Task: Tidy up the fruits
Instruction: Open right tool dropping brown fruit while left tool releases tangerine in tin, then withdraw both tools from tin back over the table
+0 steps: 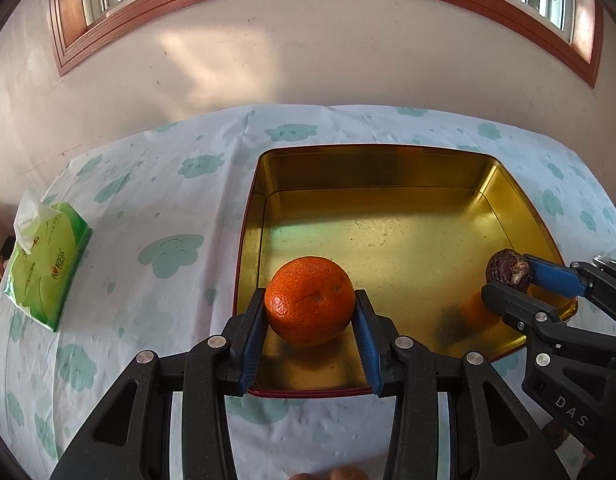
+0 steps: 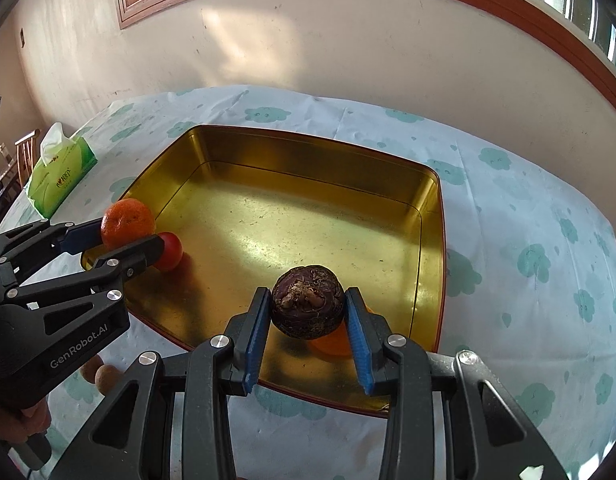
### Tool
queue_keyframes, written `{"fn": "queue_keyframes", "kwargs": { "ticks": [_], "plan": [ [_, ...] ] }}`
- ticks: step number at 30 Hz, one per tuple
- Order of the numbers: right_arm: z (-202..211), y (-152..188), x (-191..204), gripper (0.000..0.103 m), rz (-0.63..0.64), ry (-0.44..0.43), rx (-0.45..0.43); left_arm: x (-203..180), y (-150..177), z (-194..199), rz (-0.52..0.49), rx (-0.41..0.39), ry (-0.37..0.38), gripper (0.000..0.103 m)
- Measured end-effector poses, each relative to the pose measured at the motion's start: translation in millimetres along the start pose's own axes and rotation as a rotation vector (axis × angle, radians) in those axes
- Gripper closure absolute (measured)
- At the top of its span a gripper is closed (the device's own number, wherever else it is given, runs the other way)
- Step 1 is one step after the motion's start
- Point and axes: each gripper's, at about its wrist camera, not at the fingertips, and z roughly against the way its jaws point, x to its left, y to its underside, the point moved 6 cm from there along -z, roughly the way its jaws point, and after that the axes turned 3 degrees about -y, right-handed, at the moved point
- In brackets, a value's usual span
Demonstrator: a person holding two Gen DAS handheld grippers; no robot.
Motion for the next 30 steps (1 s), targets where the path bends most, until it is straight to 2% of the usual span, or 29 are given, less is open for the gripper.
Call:
{"fn": "queue_keyframes", "kwargs": {
  "ticks": [10,17,25,30],
  "plan": [
    [1.5,-0.7,-1.6,0.067,-0.006,-0.016,0.001,-3.1,3.3,-4.4,-0.019,0.008,-0.01,0.06],
    [8.2,1.2,-0.9,0.061,0.0,0.0,-0.004,-1.4,7.4,3.7,-0.01,0.015,0.001,0.059],
    [36.6,11.8,1.8,0.053,-0.014,0.003,-0.028,-0.4,13.1,47.3,-0.017,-0.05,-0.005,0.05],
    [65.9,28.5,5.6,0.052,-0.026,0.001,-0.052,3.2,30.7,83.5,-0.009,-0.073,-0.009,0.046]
  ]
}}
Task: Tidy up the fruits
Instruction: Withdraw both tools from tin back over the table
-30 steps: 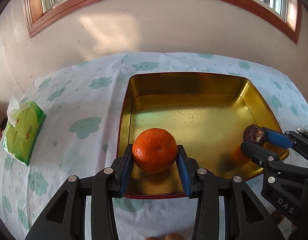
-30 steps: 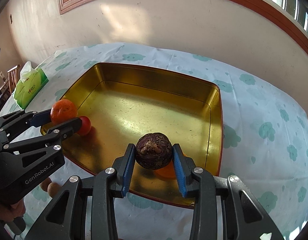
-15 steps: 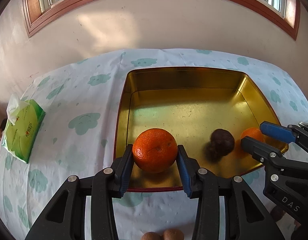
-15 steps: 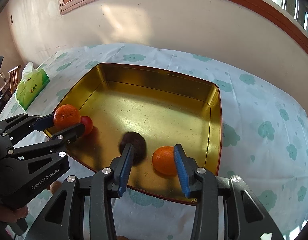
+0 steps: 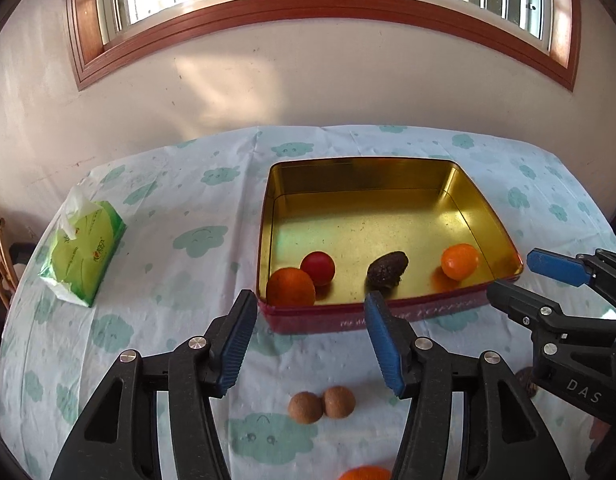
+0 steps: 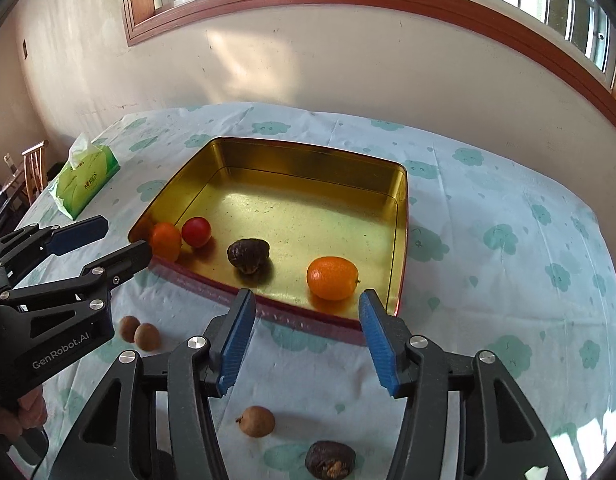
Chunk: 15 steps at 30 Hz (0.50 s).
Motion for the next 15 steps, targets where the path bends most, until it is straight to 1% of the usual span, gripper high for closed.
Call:
{"fn": "queue_keyframes", "kwargs": {
  "ticks": [3,7,10,15],
  "plan": [
    [18.2,17.2,1.2,0.052,-0.005,-0.001,-0.006,3.3,18.1,22.4,-0.002,-0.01,-0.009,0.045],
    [39.0,47.0,2.4,0.052,-0.013,-0.001,-0.006,9.5,48.6,43.2,0.015,0.005,-0.018,0.045],
    [49.9,70.9,3.5,0.052,-0.019,0.007,0.006,13.0,75.4,55.0,0.029,0.022,-0.02,0.045],
    [61.0,111.9,7.0,0.052,-0.049,-0.005,0.03,15.5,118.6,64.0,0.034,0.054,-0.039,0.045]
  ]
}}
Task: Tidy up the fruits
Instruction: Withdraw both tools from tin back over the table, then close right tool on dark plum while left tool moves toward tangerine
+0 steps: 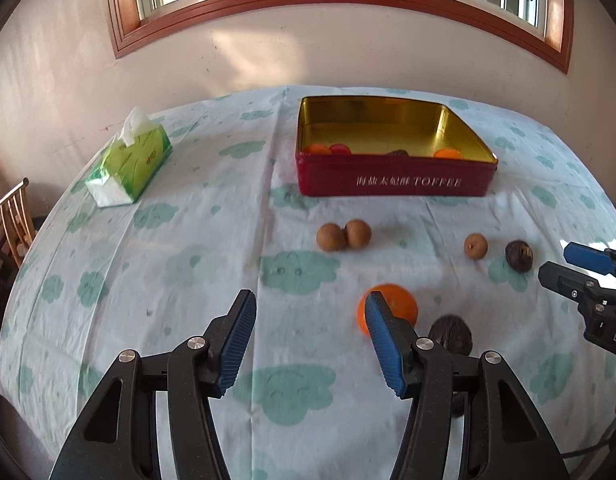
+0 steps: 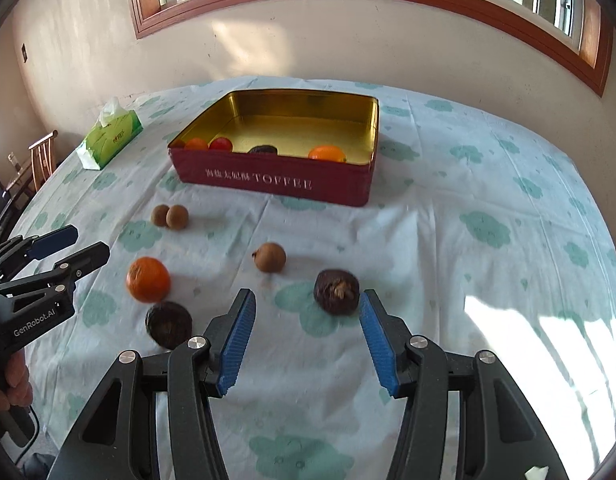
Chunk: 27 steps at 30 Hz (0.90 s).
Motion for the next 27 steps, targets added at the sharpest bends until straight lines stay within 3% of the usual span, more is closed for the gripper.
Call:
{"fn": "queue_keyframes", "kwargs": {
  "ticks": [6,13,21,27],
  "plan": [
    [0.3,42.1,18.3,0.053,0.012,-0.026,0.04,7.5,38.9,4.7,0.022,0.03,-0.011,0.045],
    [-3.4,66.7,58.5,0.053,0.065,-0.079,0.064,17.2,59.7,11.2,0.031,0.034,-0.03,0.045],
    [-12.0,69.8,95.3,0.053,0.123,-0.114,0.08,26.4,65.1,13.0,0.054,0.034,-0.031,0.045],
    [-21.0,65.1,102.3,0.061,0.127,-0.121,0.086,30.4,65.2,10.4,0.064,0.036,-0.035,0.045]
  ]
}}
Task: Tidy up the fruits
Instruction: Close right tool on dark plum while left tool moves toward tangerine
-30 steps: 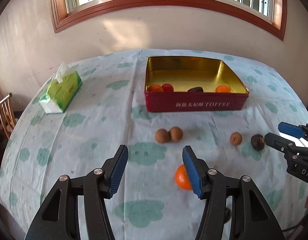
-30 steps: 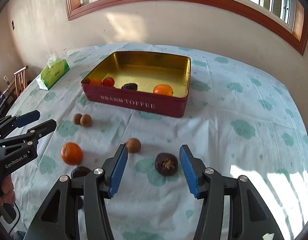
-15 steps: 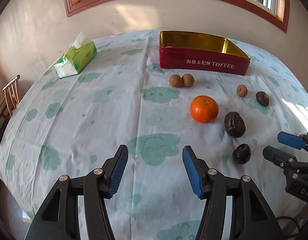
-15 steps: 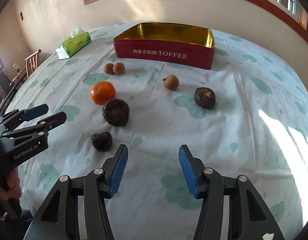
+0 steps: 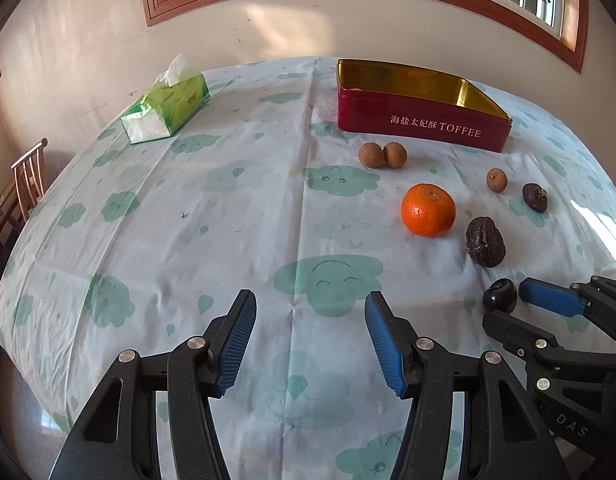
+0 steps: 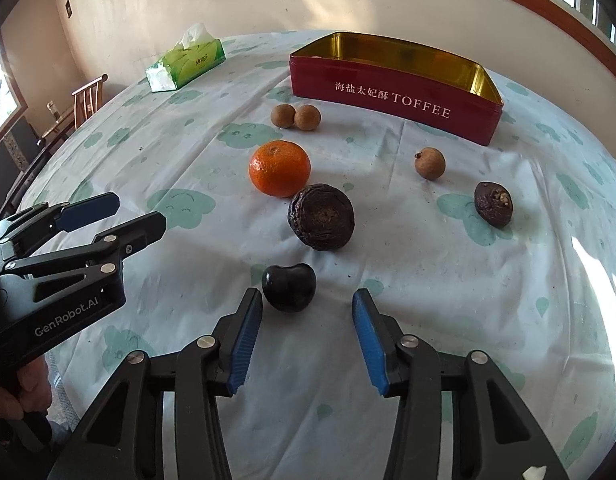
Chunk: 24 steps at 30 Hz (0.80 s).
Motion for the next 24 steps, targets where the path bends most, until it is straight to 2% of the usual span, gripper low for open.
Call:
{"fn": "queue_keyframes", "kwargs": {
  "ticks": [10,17,24],
  "plan": [
    [-0.9,-0.3,7.7,0.079,0.032,-0.015,-0.011,-1.3,-0.9,-4.8,-0.003,0.006,0.004,0.045],
    [1.7,0.5,0.9,0.079,0.024,-0.009,-0.014,-9.7,-5.6,-6.7,-0.012,0.001,0.009,0.045],
    [7.8,-3.9,-25.5,0.079,-0.016,0.036,-0.035,-25.9,-10.5,-7.6,-0.038,-0.012,0.033,0.045]
  ]
}}
